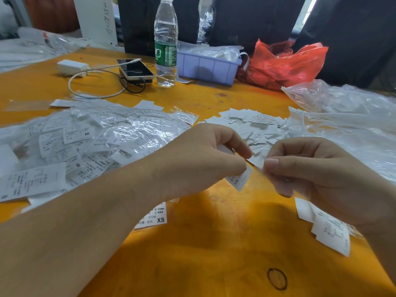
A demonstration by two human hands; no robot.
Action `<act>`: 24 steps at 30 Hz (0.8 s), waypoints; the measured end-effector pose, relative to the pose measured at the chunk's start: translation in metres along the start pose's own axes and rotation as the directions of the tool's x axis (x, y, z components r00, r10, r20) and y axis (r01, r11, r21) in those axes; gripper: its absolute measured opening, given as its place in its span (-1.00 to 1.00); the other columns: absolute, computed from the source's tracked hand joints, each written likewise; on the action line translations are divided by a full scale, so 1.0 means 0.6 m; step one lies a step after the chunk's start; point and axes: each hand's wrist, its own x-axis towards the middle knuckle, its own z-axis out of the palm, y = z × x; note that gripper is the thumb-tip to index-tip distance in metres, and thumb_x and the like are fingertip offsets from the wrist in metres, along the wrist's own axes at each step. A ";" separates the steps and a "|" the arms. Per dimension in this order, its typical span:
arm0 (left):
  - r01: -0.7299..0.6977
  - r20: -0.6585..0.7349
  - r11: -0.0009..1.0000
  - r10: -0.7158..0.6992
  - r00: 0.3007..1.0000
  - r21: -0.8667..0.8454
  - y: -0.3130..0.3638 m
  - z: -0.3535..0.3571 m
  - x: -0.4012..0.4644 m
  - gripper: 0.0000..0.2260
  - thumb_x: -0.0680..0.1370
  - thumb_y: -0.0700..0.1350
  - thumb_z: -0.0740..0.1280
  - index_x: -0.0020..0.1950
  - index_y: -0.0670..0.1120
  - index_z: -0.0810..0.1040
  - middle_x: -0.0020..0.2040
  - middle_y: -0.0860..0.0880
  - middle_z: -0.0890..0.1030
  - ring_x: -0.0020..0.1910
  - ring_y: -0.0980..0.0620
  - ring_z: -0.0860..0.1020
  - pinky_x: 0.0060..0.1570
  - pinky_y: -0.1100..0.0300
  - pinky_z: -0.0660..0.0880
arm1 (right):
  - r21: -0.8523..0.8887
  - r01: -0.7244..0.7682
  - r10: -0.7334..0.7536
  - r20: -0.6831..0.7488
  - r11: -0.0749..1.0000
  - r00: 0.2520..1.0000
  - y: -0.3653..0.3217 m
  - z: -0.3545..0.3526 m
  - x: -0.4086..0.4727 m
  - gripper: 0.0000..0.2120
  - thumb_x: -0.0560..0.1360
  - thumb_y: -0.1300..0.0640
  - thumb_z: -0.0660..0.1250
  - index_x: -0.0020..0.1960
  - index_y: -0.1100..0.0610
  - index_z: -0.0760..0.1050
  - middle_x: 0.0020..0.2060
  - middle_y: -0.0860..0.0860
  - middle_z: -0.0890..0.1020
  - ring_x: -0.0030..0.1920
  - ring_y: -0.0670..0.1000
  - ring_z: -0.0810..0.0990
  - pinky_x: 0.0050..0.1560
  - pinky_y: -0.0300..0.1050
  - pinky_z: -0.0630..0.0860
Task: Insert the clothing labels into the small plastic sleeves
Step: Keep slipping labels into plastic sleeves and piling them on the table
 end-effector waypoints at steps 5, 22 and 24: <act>-0.044 0.020 0.996 0.046 0.999 -0.072 -0.002 -0.002 0.002 -0.87 0.39 -0.17 0.43 -0.13 0.03 0.68 -0.35 0.13 0.57 -0.46 0.25 0.46 -0.47 0.40 0.37 | 0.008 0.006 -0.006 -0.002 1.000 1.000 0.001 0.000 -0.001 -0.71 0.32 -0.12 0.49 -0.27 0.13 0.60 -0.47 0.01 0.54 -0.43 -0.04 0.44 -0.36 -0.26 0.42; -0.103 0.060 0.986 0.111 0.992 -0.129 -0.003 -0.002 0.003 -0.86 0.30 -0.11 0.35 -0.24 0.07 0.68 -0.31 0.14 0.60 -0.33 0.20 0.55 -0.40 0.29 0.47 | 0.004 -0.044 0.044 0.001 0.999 0.999 0.004 -0.003 0.002 -0.76 0.32 -0.04 0.46 -0.30 0.14 0.59 -0.48 0.04 0.52 -0.44 -0.03 0.43 -0.38 -0.25 0.41; -0.105 0.067 0.985 0.114 0.991 -0.135 -0.003 -0.003 0.004 -0.86 0.31 -0.12 0.35 -0.24 0.07 0.68 -0.31 0.14 0.61 -0.31 0.19 0.56 -0.39 0.29 0.48 | 0.019 -0.049 0.049 0.011 0.999 0.999 0.003 -0.002 0.002 -0.76 0.32 -0.04 0.47 -0.31 0.13 0.58 -0.48 0.04 0.52 -0.45 -0.03 0.42 -0.38 -0.25 0.40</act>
